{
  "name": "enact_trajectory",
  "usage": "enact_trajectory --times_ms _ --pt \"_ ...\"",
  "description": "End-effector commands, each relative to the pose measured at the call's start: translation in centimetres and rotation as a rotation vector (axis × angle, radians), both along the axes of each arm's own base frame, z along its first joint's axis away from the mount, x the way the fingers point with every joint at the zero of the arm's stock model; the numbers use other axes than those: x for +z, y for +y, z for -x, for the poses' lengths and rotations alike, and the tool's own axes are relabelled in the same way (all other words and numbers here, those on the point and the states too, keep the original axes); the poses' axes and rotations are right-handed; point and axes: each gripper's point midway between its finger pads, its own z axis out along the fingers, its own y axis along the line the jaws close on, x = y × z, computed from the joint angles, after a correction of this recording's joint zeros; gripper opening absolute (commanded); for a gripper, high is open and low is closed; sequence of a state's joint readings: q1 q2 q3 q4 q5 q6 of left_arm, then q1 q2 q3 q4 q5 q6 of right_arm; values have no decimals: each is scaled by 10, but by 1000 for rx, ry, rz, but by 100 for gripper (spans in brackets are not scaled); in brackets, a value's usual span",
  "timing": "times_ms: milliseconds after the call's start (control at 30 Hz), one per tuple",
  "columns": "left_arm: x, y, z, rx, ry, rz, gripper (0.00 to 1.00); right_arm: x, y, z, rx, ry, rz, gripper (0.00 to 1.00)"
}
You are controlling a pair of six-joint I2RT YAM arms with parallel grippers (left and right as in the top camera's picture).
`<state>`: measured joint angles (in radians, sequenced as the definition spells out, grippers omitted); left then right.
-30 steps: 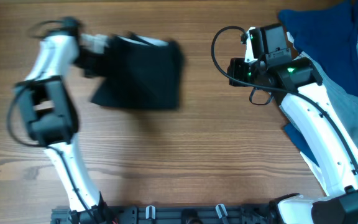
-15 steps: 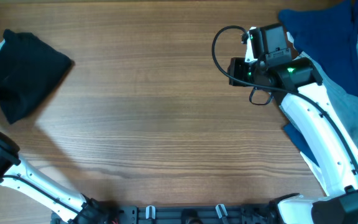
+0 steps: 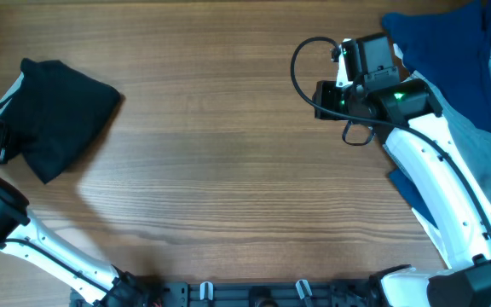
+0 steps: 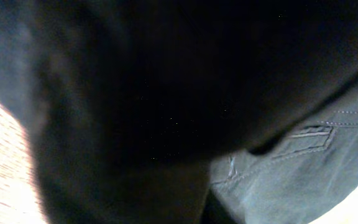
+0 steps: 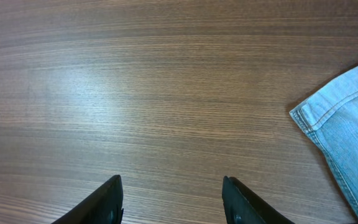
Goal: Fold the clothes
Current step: 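Carry the folded shorts to the far left of the table with the left gripper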
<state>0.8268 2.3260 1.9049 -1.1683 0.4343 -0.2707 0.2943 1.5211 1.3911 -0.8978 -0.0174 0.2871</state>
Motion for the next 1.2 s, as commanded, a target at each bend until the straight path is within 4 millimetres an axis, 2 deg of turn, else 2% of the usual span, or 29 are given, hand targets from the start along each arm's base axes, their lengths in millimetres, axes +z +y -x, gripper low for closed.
enact_trajectory --times_ms 0,67,100,133,167,200,267,333,400,433,467,500,567,600,667,733,767,833,933,1067,1167 --pt "5 -10 -9 -34 -15 -3 32 0 -3 -2 -15 -1 11 52" --pt "27 -7 -8 -77 -58 -49 42 0 -3 -2 -10 -2 16 52" --pt "43 -6 -9 -77 -81 -75 44 0 -3 -2 -12 -4 17 52" --pt "67 -7 -11 -96 -120 -120 94 0 -3 -4 -13 -9 16 52" --pt "87 -12 -10 -115 -136 -153 100 1 -2 -5 -12 -15 14 52" --pt "103 -17 -7 -127 -133 -193 100 1 -2 -5 -12 -15 14 52" --pt "124 -26 -4 -148 -111 -263 100 1 -2 -5 -12 -14 14 52" --pt "142 -56 -16 -230 -136 -294 93 1 -2 -5 -12 -14 14 53" --pt "140 -94 -37 -356 -144 -312 78 1 -2 -5 -12 -14 13 52" --pt "137 -107 -44 -394 -134 -319 62 1 -2 -5 -12 -14 13 52" --pt "130 -125 -52 -453 -109 -347 22 1 -2 -4 -12 -13 13 53" --pt "120 -150 -63 -526 -93 -372 4 1 -2 -4 -11 -10 11 52" --pt "94 -194 -77 -652 -59 -396 4 -1 -3 -1 -11 2 15 52" --pt "79 -208 -78 -702 -12 -424 4 -2 -3 0 -10 9 17 52" --pt "53 -224 -74 -769 71 -456 4 -3 -4 3 -10 20 22 53" --pt "28 -231 -70 -810 137 -456 4 -4 -5 4 -10 28 24 53" --pt "14 -228 -68 -818 175 -459 4 -5 -5 5 -10 30 24 53" --pt "0 -213 -67 -813 230 -508 4 -5 -5 5 -11 30 24 53" --pt "-22 -190 -90 -757 188 -569 4 -5 -5 5 -10 31 23 53" --pt "-19 -166 -142 -636 12 -674 4 -5 -5 6 -12 35 24 53" --pt "-13 -159 -158 -573 -50 -703 4 -6 -5 7 -13 41 26 53"
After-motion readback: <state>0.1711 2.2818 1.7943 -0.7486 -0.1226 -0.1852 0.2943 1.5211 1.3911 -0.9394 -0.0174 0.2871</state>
